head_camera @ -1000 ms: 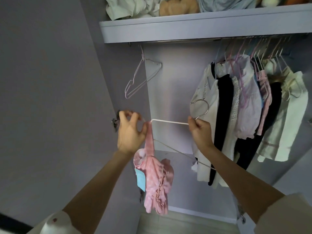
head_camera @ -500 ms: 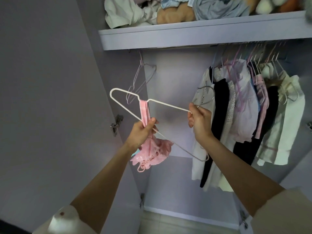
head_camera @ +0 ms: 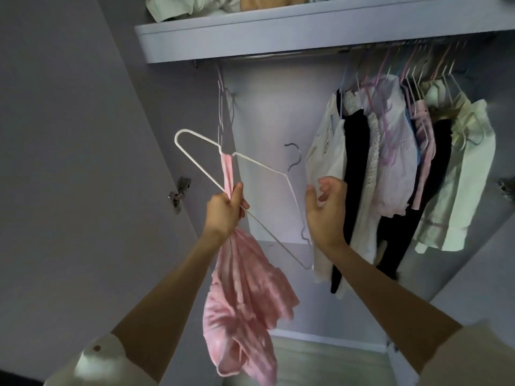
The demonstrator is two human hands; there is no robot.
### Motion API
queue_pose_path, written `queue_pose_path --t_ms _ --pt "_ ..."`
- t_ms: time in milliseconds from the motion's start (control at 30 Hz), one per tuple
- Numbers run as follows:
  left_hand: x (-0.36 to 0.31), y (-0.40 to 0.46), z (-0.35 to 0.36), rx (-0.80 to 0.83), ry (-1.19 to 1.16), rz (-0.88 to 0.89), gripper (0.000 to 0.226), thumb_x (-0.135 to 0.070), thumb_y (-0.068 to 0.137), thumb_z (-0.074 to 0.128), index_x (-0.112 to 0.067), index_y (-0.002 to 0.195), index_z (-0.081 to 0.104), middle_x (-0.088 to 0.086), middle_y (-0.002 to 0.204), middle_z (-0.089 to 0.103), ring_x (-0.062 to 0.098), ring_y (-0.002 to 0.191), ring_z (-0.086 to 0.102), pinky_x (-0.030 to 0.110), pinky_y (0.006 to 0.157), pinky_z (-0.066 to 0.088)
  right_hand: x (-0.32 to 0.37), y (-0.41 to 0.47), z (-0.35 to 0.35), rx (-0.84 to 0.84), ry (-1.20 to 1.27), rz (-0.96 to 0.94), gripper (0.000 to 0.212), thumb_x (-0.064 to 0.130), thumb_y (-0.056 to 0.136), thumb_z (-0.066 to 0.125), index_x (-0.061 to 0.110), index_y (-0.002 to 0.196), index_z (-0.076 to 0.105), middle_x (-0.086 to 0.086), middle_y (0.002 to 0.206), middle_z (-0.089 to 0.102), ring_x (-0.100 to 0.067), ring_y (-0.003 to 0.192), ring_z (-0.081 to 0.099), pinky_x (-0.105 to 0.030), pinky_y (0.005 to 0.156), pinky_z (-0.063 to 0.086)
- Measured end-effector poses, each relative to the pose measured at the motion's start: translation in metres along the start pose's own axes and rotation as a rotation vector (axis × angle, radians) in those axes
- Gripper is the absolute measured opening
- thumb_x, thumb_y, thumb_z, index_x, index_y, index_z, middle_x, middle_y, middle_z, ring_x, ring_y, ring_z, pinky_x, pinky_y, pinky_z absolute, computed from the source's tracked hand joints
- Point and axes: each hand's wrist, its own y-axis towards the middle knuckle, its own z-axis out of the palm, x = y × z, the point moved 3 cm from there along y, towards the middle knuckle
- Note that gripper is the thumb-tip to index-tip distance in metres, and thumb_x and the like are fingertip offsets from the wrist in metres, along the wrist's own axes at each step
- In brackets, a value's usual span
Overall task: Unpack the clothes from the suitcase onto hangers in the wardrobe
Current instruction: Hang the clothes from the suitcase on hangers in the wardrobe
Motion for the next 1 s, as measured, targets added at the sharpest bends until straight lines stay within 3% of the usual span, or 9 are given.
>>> queue_pose_path --t_ms 100,200,267,433,600,733,800,900,1000 --pt "-0.001 0.003 -0.003 -0.074 -0.005 0.035 0.052 -0.033 0.098 0.042 -0.013 0.053 0.058 -0.010 0.032 0.049 0.001 0.033 0.046 0.012 0.046 0.038 0.005 -0.039 0.012 0.502 0.094 -0.074 0.020 0.034 0.088 0.048 0.015 0.088 0.054 0.002 0.075 0.058 -0.019 0.065 0.056 -0.032 0.063 0.047" --pt "-0.005 0.005 -0.005 -0.119 -0.018 0.037 0.051 -0.034 0.098 0.042 -0.016 0.053 0.057 -0.011 0.034 0.052 -0.001 0.036 0.049 0.020 0.054 0.042 -0.002 -0.079 0.037 1.106 -0.157 0.066 0.033 0.039 0.092 0.051 0.011 0.108 0.058 -0.007 0.100 0.068 -0.021 0.084 0.063 -0.031 0.077 0.050" --pt "-0.010 0.005 -0.006 -0.153 -0.053 0.043 0.051 -0.035 0.098 0.042 -0.015 0.053 0.056 -0.007 0.037 0.053 -0.002 0.036 0.049 0.019 0.052 0.043 -0.017 -0.098 0.052 1.257 -0.295 0.103 0.043 0.043 0.091 0.050 0.015 0.124 0.048 -0.005 0.119 0.061 -0.017 0.096 0.059 -0.026 0.082 0.045" --pt "-0.022 0.005 -0.011 -0.174 -0.089 0.056 0.047 -0.036 0.098 0.041 -0.014 0.059 0.058 0.001 0.053 0.054 -0.002 0.039 0.052 0.014 0.048 0.046 -0.049 -0.108 0.078 1.209 -0.441 0.044 0.069 0.042 0.081 0.058 0.019 0.141 0.031 -0.009 0.143 0.033 -0.028 0.133 0.029 -0.041 0.108 0.031" --pt "-0.021 0.009 -0.021 -0.180 -0.137 0.053 0.048 -0.034 0.098 0.040 -0.015 0.058 0.059 -0.008 0.039 0.053 -0.001 0.038 0.049 0.016 0.049 0.041 -0.066 -0.093 0.078 1.168 -0.682 0.017 0.034 0.033 0.088 0.050 0.011 0.114 0.054 -0.011 0.116 0.058 -0.033 0.111 0.053 -0.036 0.091 0.046" --pt "-0.006 0.011 -0.035 -0.212 -0.097 0.025 0.047 -0.030 0.100 0.038 -0.016 0.061 0.059 0.001 0.055 0.053 -0.003 0.038 0.049 0.018 0.053 0.042 -0.083 -0.075 0.046 1.259 -0.757 0.160 0.032 0.045 0.085 0.054 0.017 0.101 0.056 -0.004 0.109 0.062 -0.026 0.104 0.059 -0.028 0.078 0.038" --pt "0.001 0.012 -0.040 -0.191 -0.108 -0.005 0.045 -0.028 0.100 0.036 -0.015 0.063 0.058 0.003 0.057 0.052 -0.003 0.038 0.049 0.014 0.049 0.042 -0.095 -0.063 0.030 1.263 -0.803 0.199 0.018 0.035 0.087 0.055 0.018 0.085 0.050 -0.007 0.103 0.061 -0.027 0.104 0.059 -0.027 0.074 0.036" --pt "0.008 0.011 -0.043 -0.138 -0.155 -0.032 0.045 -0.024 0.101 0.036 -0.011 0.064 0.058 -0.002 0.049 0.053 -0.002 0.037 0.048 0.010 0.045 0.040 -0.110 -0.038 0.011 0.983 -0.721 0.324 0.005 0.011 0.089 0.048 0.012 0.088 0.053 -0.011 0.095 0.061 -0.026 0.090 0.060 -0.025 0.067 0.038" --pt "0.013 0.008 -0.039 -0.059 -0.214 -0.040 0.046 -0.024 0.101 0.037 -0.009 0.062 0.058 -0.008 0.038 0.052 0.000 0.037 0.045 0.011 0.044 0.039 -0.112 -0.016 -0.003 0.513 -0.161 0.738 0.018 -0.008 0.086 0.043 -0.001 0.091 0.059 -0.015 0.080 0.060 -0.020 0.063 0.056 -0.019 0.049 0.050"
